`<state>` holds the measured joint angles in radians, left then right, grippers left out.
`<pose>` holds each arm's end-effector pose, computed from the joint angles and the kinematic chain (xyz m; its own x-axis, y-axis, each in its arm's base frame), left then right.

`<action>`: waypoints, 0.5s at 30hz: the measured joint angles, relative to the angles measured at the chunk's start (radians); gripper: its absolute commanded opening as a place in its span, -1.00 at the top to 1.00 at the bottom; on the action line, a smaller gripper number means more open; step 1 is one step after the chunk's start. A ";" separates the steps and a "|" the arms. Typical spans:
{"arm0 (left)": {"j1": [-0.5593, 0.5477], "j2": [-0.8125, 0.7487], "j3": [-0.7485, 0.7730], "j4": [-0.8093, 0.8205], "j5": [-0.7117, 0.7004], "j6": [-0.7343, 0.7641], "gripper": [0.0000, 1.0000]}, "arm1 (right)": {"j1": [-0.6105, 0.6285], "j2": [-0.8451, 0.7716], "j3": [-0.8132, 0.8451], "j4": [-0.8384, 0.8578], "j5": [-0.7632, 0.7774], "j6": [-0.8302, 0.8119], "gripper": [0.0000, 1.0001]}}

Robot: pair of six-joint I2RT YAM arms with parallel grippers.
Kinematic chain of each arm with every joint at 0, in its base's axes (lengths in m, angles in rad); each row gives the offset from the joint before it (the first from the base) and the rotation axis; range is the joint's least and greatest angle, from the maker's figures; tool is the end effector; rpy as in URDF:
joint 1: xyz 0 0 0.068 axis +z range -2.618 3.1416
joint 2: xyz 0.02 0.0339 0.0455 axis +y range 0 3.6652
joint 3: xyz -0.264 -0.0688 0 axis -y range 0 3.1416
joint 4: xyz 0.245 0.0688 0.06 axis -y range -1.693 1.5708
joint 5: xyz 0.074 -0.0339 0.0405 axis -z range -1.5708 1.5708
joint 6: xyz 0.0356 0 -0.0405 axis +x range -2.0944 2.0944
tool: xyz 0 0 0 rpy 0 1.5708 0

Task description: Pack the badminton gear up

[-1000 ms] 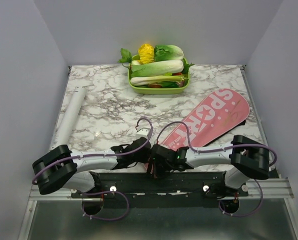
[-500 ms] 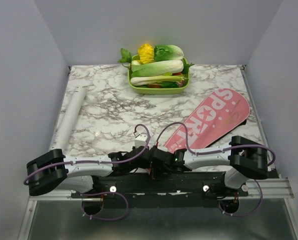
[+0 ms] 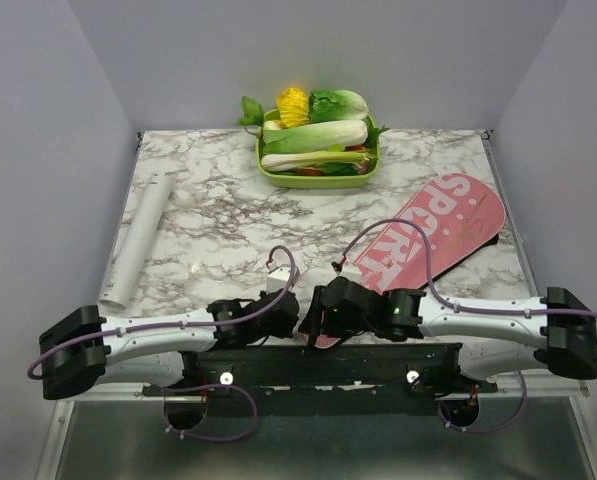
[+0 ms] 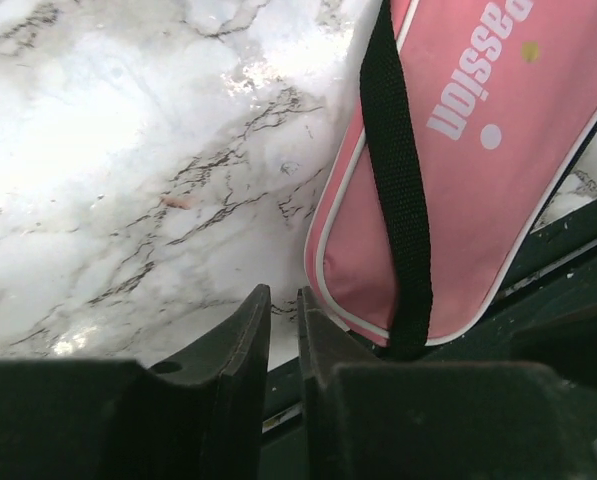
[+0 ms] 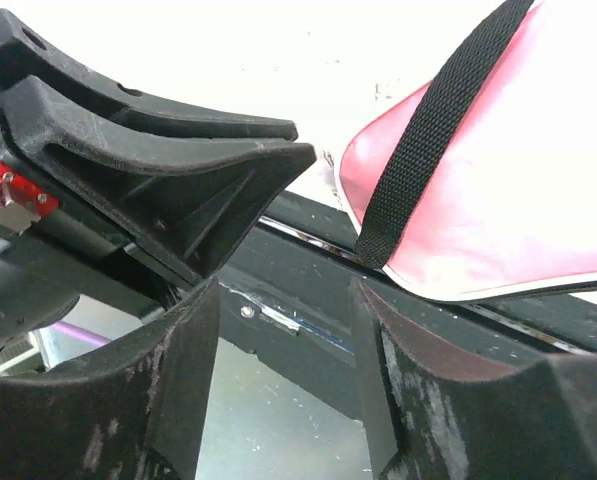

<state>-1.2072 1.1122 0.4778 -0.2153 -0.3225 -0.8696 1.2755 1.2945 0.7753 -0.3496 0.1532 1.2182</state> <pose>0.0842 -0.1896 0.1724 -0.7928 0.0457 -0.6078 0.3198 0.8801 -0.3509 0.0811 0.2481 0.2146 -0.9372 0.1061 -0.3323 -0.1081 0.8174 0.5658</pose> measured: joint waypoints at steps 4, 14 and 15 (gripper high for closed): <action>0.002 -0.078 0.034 -0.097 -0.029 0.014 -0.21 | -0.001 -0.098 0.007 -0.072 0.075 -0.055 -1.00; 0.015 -0.248 0.227 -0.269 -0.179 0.109 -0.97 | -0.027 -0.138 0.215 -0.312 0.322 -0.261 -1.00; 0.016 -0.254 0.245 -0.283 -0.194 0.120 -0.97 | -0.045 -0.145 0.224 -0.316 0.337 -0.287 -1.00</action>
<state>-1.1912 0.8585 0.7223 -0.4984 -0.5167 -0.7494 1.2308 1.1496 0.9989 -0.6655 0.4904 0.9314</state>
